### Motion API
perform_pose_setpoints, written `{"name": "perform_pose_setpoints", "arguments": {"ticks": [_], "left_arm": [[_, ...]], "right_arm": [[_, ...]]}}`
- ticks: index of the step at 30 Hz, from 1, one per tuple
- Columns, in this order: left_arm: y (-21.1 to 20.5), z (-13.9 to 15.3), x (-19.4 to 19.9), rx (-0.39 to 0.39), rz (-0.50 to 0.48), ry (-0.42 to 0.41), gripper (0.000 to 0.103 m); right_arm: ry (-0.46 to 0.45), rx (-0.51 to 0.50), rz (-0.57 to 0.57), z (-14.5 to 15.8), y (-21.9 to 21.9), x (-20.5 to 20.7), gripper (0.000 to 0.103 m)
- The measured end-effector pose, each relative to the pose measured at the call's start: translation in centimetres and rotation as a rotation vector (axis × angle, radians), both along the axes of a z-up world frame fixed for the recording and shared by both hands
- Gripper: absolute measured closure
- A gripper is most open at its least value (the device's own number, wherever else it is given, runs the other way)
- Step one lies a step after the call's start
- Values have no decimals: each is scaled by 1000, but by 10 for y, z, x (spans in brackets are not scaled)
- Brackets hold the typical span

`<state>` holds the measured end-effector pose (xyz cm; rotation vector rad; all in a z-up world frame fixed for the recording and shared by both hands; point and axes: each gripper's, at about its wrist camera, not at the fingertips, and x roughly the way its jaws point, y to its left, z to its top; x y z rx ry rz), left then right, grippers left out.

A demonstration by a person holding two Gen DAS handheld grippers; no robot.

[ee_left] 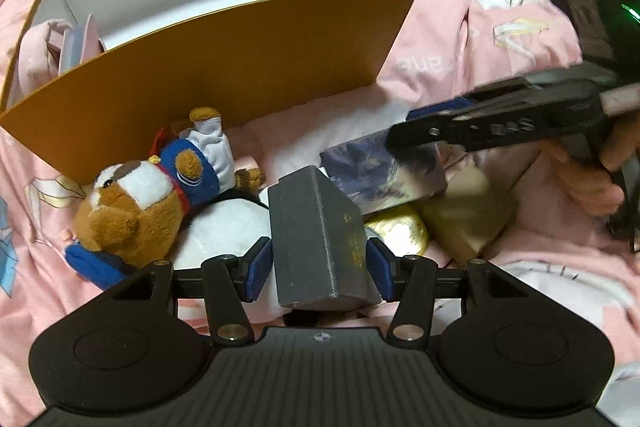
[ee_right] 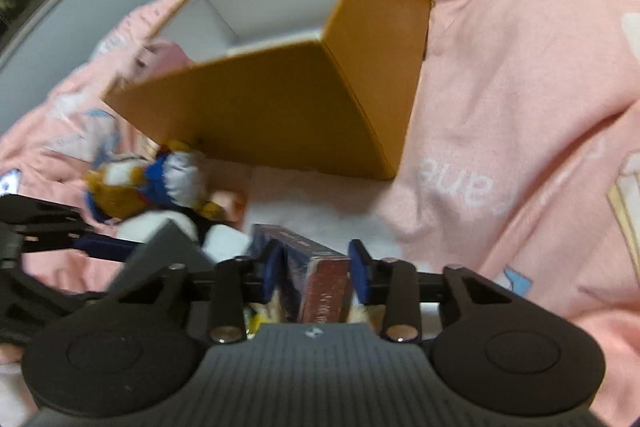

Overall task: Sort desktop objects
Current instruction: 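Grasp the dark grey box with the left tool, then carry the grey box and red-brown box over the orange box with both tools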

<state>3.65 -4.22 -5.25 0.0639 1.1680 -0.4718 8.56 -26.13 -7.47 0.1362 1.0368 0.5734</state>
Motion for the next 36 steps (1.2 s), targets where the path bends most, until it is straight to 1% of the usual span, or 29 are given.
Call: {"name": "perform_pose_setpoints", "arguments": {"ticks": [1,3,5,7,9,10,11,14,16,20,24,27,30,36], "left_arm": [[1,-1,1,-18,5,10,46],[6,-3,4,-59,18,46,51],[8,-8,8,-85,36,87,53],[8,-11,10,-75,53,102,55],[6,-12,10,-74,64,101,57],[5,-12,11,-73,68,100,59],[5,-13,9,-71,72,98,59],[6,-10,6,-64,80,80,62],[7,-7,4,-67,90,64,62],[9,5,0,-76,102,15,63],[11,22,-3,-67,124,-36,63],[15,43,-6,-68,133,-107,63],[25,66,-6,-79,155,-171,63],[45,114,6,-99,188,-319,63]], "right_arm": [[10,34,-3,4,-3,-3,68],[64,123,-16,5,-10,-10,69],[117,167,-39,-1,-8,-13,70],[135,140,-51,-8,0,-17,70],[128,79,-54,-14,12,-23,72],[122,62,-58,-16,16,-24,78],[113,49,-67,-14,18,-26,78],[94,67,-114,-7,14,-30,79],[72,71,-144,0,10,-35,79],[53,91,-197,14,4,-41,79],[66,89,-239,30,7,-43,79],[24,100,-226,50,15,-46,79],[-16,149,-207,73,19,-45,79],[-140,215,-177,125,34,-31,79]]}}
